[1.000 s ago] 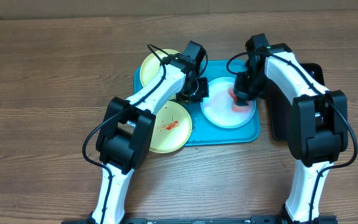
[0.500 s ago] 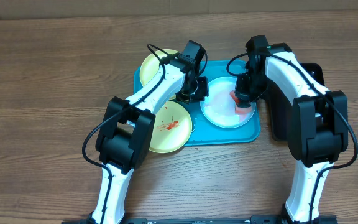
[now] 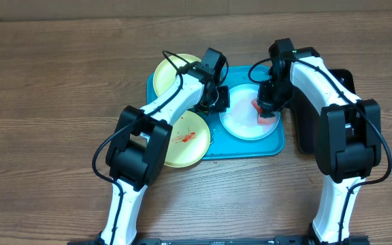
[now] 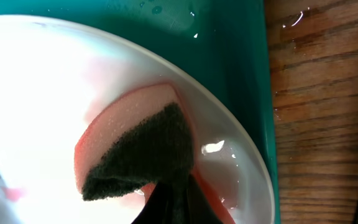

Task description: Clean dirty plates on tray and stack at the side

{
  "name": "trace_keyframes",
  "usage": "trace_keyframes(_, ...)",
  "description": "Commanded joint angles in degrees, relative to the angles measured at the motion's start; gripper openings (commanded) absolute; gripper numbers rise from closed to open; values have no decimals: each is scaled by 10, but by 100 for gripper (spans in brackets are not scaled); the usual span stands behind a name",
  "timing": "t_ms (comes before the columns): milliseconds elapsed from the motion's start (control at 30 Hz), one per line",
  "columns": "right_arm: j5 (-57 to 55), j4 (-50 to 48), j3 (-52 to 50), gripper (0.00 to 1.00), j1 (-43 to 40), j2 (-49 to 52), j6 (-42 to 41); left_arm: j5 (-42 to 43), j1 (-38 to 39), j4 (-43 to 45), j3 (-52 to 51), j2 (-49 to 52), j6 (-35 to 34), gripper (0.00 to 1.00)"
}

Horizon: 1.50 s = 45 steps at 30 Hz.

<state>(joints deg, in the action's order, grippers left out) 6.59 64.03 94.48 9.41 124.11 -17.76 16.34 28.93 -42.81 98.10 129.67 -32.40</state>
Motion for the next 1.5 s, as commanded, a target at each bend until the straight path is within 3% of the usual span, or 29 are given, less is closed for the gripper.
trace_keyframes(0, -10, -3, -2, 4, -2, -20, 4, 0, 11, 2, -17, 3, 11, 20)
trace_keyframes(67, -10, -3, -2, 4, -2, -20, 4, 0, 14, 2, -19, 3, 11, 18)
trace_keyframes(167, -10, -3, -2, 4, -2, -20, 4, 2, 18, 2, -19, 3, 11, 4)
trace_keyframes(467, 12, -3, -2, 4, -2, -20, 7, 2, 16, 13, -9, 0, 11, 4)
trace_keyframes(833, 206, -17, -2, 4, -31, -41, 91, 2, 16, -3, 38, -1, 12, 4)
trace_keyframes(1233, 205, -11, -2, 4, -128, -157, 91, 2, 16, -9, 45, -2, 20, 4)
trace_keyframes(1467, 200, 1, -2, 4, -190, -174, 91, -20, 16, -77, 116, -18, 49, 4)
